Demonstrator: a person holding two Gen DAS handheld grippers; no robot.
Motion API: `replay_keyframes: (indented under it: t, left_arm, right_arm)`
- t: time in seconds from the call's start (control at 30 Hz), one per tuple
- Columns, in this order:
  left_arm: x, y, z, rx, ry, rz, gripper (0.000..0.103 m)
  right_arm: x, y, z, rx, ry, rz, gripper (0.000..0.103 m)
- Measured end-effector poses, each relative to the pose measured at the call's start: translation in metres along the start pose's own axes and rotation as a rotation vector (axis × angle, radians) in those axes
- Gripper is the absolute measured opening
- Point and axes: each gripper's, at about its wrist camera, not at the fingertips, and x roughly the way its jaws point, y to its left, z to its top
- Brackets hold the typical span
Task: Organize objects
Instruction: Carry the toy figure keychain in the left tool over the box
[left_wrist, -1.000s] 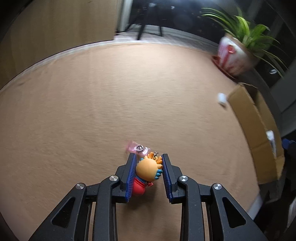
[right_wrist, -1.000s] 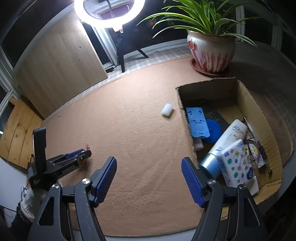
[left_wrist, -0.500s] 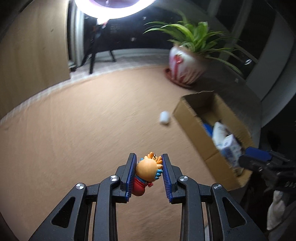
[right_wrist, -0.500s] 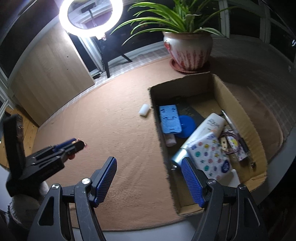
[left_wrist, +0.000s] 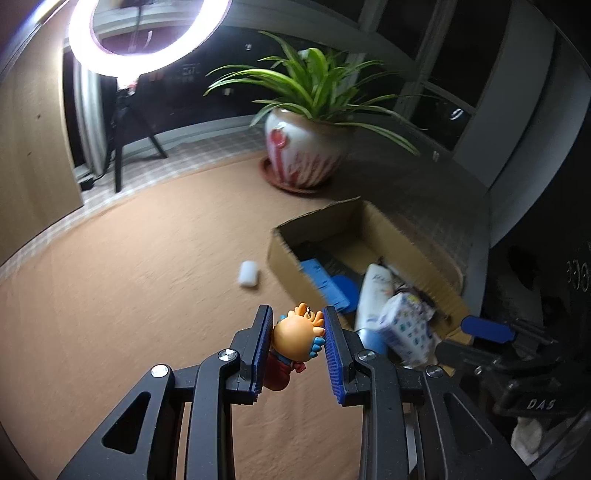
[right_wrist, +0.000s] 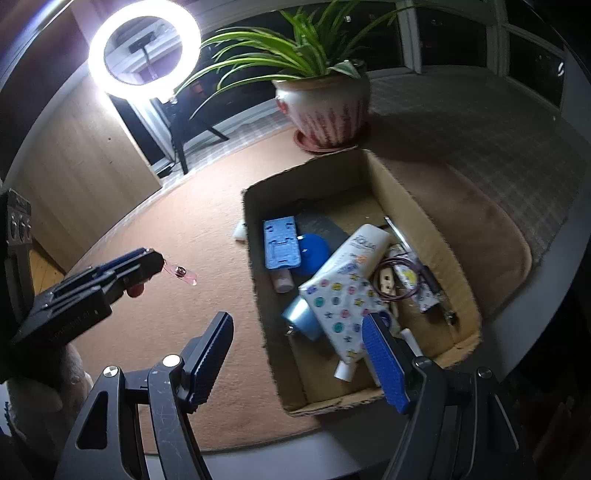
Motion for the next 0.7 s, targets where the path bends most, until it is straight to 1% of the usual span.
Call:
replay_keyframes:
  t: [0.17, 0.43, 0.7]
  left_arm:
    - [0.005, -0.021, 0.014, 0.035, -0.009, -0.03, 0.029]
    - [0.021, -0.049, 0.027, 0.082, 0.0, -0.066, 0.029]
    - [0.046, -0.07, 0.031, 0.121, 0.038, -0.088, 0.03]
  right_arm:
    - [-0.003, -0.012, -0.001, 0.021, -0.004, -0.014, 0.069]
    - [-0.007, -0.027, -0.004, 0.05, -0.009, -0.027, 0.069]
    - [-0.007, -0.037, -0.005, 0.068, -0.006, -0.036, 0.069]
